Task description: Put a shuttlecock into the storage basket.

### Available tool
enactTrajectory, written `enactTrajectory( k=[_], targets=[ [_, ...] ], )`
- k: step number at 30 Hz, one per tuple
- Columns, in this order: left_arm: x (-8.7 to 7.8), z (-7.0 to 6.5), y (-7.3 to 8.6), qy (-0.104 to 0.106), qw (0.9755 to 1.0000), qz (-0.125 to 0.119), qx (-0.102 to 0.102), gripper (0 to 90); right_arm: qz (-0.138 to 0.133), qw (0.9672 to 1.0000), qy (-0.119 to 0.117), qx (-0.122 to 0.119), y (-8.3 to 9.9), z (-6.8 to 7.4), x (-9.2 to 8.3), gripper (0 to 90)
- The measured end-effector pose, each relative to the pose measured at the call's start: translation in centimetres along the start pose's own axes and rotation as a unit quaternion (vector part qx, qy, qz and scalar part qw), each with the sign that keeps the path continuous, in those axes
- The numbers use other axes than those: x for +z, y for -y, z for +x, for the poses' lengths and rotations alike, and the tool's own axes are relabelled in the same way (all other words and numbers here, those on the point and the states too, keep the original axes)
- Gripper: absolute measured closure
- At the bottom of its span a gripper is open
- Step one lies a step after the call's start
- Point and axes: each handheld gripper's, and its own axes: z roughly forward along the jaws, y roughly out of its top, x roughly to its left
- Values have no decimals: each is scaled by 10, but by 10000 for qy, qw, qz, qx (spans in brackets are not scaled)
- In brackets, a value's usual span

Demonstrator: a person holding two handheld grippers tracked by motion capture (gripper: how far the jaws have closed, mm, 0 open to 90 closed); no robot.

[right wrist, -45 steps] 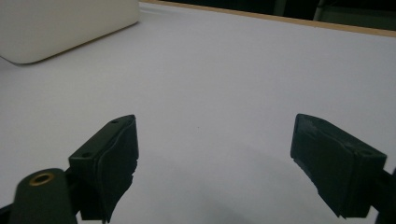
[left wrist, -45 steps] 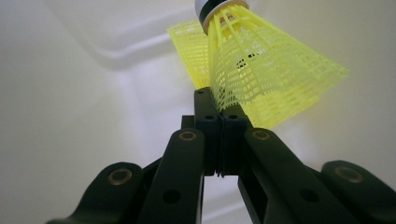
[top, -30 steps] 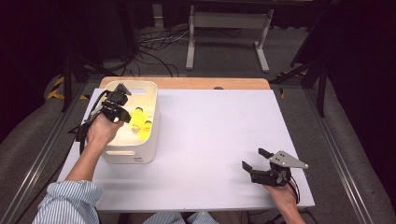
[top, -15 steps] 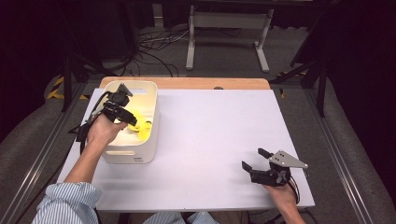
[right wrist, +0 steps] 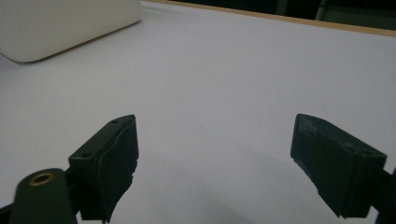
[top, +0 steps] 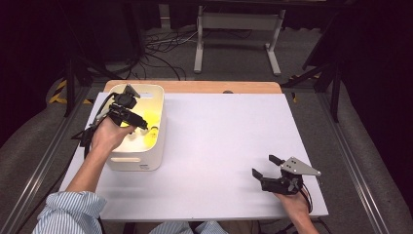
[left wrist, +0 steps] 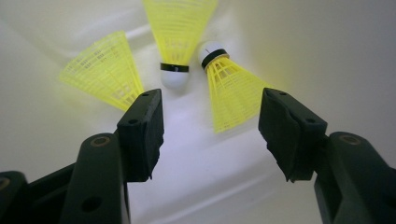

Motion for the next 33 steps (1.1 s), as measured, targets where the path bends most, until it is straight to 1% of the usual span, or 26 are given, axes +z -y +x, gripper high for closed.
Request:
enactTrajectory(
  k=[6,20,33],
  targets=[
    [-4,1,0,37,10000,-67,-37,374,-6,10000,-1,-10,0,0,0,155],
    [-17,3,2,41,9997,-235,-67,356,-11,10000,-2,-26,0,0,0,155],
    [-28,9,5,-42,9995,-290,-97,354,-23,10000,-8,-21,0,0,0,155]
  ],
)
